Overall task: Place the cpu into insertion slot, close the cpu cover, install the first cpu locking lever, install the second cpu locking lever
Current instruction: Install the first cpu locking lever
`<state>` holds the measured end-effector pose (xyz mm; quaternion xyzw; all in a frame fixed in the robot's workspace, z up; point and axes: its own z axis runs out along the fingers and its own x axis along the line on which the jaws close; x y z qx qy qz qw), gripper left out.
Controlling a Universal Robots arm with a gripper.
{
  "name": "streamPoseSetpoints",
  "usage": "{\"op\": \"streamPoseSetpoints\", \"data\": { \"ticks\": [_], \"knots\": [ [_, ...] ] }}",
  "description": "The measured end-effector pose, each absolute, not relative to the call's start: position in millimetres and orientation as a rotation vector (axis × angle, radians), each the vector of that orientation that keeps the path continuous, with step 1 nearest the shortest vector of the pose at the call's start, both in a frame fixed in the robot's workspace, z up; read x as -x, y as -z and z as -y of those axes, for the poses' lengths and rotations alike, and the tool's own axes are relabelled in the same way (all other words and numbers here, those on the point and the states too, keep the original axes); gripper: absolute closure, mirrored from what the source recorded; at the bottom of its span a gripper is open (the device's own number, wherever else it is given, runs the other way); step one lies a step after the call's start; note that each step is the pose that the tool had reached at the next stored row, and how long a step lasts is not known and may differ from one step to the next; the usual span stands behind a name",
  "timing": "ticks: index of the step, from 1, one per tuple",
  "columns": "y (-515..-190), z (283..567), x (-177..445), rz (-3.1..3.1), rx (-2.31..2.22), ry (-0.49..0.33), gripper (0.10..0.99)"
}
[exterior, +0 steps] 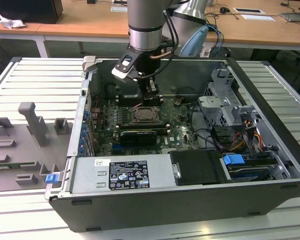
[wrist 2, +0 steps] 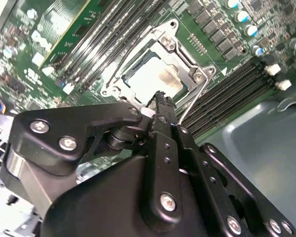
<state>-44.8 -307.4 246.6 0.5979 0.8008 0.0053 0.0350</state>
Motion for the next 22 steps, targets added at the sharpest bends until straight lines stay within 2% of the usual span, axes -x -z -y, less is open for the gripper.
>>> {"op": "streamPoseSetpoints", "data": {
  "ticks": [22],
  "knots": [
    [-246.6, 307.4, 44.9, -2.696, -1.476, -0.031, 0.98]
  ]
}}
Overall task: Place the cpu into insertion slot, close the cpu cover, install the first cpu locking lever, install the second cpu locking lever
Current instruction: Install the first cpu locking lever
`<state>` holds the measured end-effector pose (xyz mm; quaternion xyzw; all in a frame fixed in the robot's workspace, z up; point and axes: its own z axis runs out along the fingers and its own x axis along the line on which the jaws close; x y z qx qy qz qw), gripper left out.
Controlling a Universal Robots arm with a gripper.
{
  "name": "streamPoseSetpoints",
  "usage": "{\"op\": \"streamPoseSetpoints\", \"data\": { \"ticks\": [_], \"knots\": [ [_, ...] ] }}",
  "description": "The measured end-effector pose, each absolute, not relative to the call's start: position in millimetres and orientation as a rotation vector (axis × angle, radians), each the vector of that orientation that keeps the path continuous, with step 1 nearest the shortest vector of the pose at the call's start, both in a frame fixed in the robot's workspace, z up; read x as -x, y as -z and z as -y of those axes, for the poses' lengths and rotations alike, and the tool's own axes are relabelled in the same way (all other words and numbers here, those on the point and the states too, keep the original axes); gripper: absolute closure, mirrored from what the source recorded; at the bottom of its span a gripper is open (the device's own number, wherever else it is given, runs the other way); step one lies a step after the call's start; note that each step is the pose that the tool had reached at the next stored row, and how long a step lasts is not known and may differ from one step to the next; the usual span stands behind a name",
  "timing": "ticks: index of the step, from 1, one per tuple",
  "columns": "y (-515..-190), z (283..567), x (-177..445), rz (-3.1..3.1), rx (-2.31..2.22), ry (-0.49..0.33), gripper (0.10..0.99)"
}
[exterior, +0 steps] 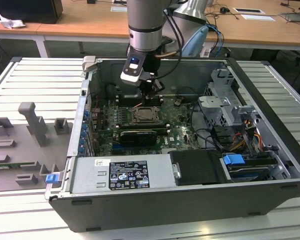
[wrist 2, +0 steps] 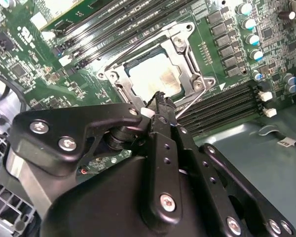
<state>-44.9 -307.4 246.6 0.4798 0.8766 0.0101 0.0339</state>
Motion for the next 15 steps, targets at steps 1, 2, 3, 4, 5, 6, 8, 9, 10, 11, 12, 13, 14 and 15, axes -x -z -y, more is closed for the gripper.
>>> {"op": "streamPoseSetpoints", "data": {
  "ticks": [1, 2, 3, 4, 5, 6, 8, 9, 10, 11, 12, 13, 14, 15],
  "knots": [
    [-246.6, 307.4, 44.8, -2.709, -1.452, -0.032, 0.98],
    [-246.6, 307.4, 44.9, -2.721, -1.431, -0.033, 0.98],
    [-246.6, 307.4, 44.9, -2.733, -1.408, -0.034, 0.98],
    [-246.6, 307.4, 44.9, -2.744, -1.387, -0.034, 0.98],
    [-246.6, 307.4, 44.9, -2.75, -1.375, -0.035, 0.98],
    [-246.6, 307.4, 44.9, -2.756, -1.363, -0.035, 0.98],
    [-246.6, 307.4, 44.8, -2.77, -1.335, -0.036, 0.98],
    [-246.6, 307.4, 44.9, -2.78, -1.314, -0.037, 0.98],
    [-246.6, 307.4, 44.9, -2.791, -1.291, -0.038, 0.98],
    [-246.6, 307.4, 44.9, -2.797, -1.279, -0.038, 0.98],
    [-246.6, 307.4, 44.9, -2.802, -1.268, -0.039, 0.98],
    [-246.6, 307.4, 44.9, -2.807, -1.256, -0.039, 0.98],
    [-246.6, 307.4, 44.8, -2.812, -1.246, -0.04, 0.98],
    [-246.6, 307.4, 44.9, -2.817, -1.235, -0.04, 0.98]
  ]
}}
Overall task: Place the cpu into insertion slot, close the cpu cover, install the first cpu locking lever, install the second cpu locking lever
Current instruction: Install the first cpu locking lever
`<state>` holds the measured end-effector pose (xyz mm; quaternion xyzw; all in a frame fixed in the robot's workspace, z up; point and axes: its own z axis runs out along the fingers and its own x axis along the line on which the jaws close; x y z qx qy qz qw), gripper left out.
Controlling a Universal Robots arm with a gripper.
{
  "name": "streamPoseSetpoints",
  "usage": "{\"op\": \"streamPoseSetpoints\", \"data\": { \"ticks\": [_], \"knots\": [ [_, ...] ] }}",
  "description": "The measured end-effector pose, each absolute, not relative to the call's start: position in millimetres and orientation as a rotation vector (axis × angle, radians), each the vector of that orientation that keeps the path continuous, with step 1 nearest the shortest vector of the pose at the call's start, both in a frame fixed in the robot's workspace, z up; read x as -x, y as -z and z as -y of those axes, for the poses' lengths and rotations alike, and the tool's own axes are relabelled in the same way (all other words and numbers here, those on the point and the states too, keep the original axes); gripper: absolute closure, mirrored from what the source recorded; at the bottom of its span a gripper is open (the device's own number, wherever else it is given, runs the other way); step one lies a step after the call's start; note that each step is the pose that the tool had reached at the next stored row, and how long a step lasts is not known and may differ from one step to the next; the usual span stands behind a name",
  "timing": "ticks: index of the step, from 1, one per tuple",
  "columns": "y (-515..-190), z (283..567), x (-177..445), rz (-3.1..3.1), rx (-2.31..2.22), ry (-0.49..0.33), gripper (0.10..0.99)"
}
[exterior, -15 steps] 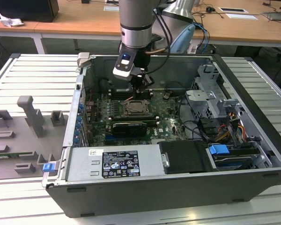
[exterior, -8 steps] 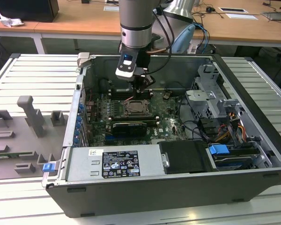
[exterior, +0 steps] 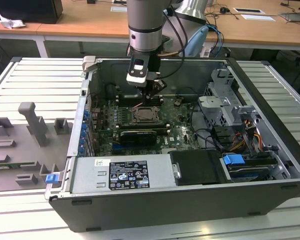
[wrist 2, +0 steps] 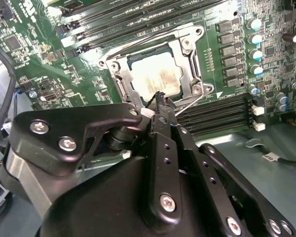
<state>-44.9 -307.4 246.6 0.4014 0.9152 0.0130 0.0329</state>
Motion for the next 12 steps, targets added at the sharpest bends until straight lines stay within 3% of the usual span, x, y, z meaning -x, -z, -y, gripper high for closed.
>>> {"op": "streamPoseSetpoints", "data": {
  "ticks": [12],
  "knots": [
    [-246.6, 307.6, 44.9, -2.882, -1.077, -0.046, 0.98]
  ]
}}
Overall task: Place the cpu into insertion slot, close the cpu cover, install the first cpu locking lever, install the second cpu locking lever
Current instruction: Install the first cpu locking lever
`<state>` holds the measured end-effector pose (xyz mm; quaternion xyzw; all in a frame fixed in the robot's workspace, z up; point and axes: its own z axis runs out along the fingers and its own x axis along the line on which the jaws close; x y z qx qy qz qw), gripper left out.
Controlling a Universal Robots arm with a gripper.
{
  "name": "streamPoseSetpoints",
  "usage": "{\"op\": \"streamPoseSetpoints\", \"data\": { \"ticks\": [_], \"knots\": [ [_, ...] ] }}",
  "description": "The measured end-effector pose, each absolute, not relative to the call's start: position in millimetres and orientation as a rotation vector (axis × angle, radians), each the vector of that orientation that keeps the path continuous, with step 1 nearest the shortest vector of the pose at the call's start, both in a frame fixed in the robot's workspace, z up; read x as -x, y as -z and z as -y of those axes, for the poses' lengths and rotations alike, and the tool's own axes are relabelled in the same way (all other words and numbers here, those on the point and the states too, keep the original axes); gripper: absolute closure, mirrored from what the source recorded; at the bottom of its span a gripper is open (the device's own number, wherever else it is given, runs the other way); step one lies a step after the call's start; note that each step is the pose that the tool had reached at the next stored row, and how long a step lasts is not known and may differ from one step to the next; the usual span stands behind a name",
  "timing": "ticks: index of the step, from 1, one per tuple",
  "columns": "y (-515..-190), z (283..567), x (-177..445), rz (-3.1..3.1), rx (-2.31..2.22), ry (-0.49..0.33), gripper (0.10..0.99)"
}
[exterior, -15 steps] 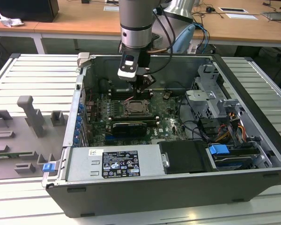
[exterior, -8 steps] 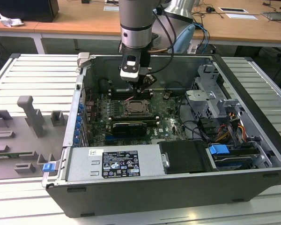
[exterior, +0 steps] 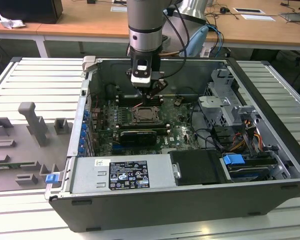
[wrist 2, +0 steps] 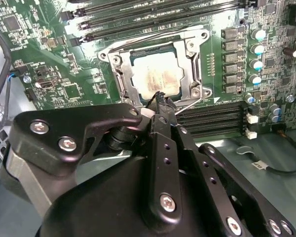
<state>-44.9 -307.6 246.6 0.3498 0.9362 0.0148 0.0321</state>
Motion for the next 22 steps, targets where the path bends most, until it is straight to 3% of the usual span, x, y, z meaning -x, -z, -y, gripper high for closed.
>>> {"op": "streamPoseSetpoints", "data": {
  "ticks": [22],
  "knots": [
    [-246.6, 308.4, 44.9, -2.959, -0.851, -0.053, 0.98]
  ]
}}
